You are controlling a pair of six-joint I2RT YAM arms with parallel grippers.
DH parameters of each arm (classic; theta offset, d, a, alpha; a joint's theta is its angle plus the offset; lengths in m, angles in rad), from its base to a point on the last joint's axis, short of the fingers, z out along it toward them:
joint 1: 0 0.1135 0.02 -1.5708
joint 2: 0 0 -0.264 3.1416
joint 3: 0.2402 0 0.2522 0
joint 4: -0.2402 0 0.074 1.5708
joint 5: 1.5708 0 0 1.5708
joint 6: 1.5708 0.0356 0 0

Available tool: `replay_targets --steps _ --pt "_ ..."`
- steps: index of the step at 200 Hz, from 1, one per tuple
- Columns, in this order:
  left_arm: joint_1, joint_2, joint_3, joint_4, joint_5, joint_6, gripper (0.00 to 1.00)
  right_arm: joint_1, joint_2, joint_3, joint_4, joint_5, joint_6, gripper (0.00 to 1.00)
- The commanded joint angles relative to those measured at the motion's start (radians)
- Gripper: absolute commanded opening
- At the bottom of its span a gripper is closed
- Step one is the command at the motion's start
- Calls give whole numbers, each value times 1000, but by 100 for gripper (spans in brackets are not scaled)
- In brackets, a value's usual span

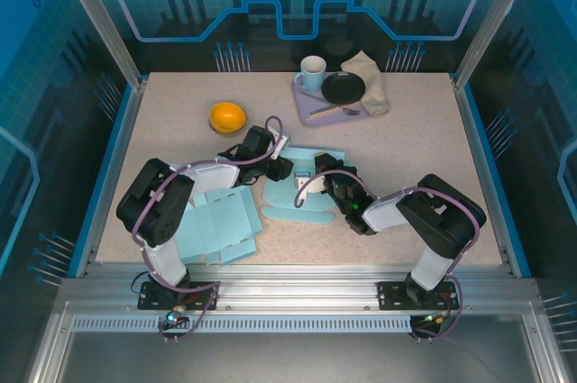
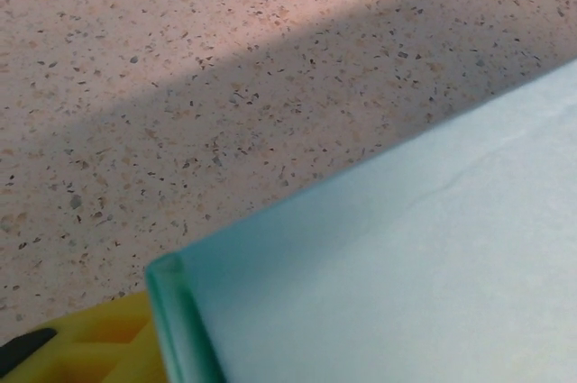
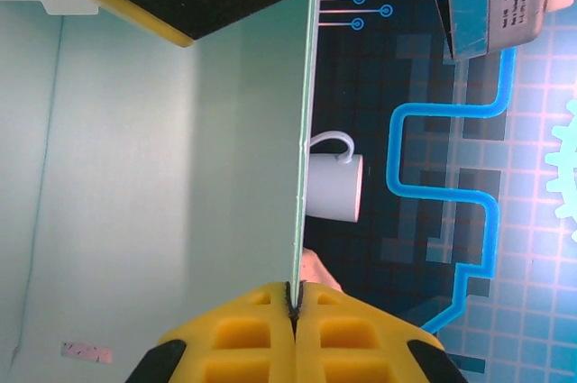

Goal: Fold the paper box

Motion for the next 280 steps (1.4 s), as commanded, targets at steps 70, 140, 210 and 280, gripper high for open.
replay_targets --steps 70,140,210,280 --pt "-12 90 116 -226 -570 -160 36 2 -83 4 -107 -32 93 0" --pt "-14 170 191 -396 -684 -324 19 -19 -113 33 -148 25 133 0" --pt "-21 190 218 -449 -733 -360 9 -45 -160 57 -241 4 205 0" --pt "-18 32 114 -298 -417 -269 49 -50 -144 75 -274 10 225 0"
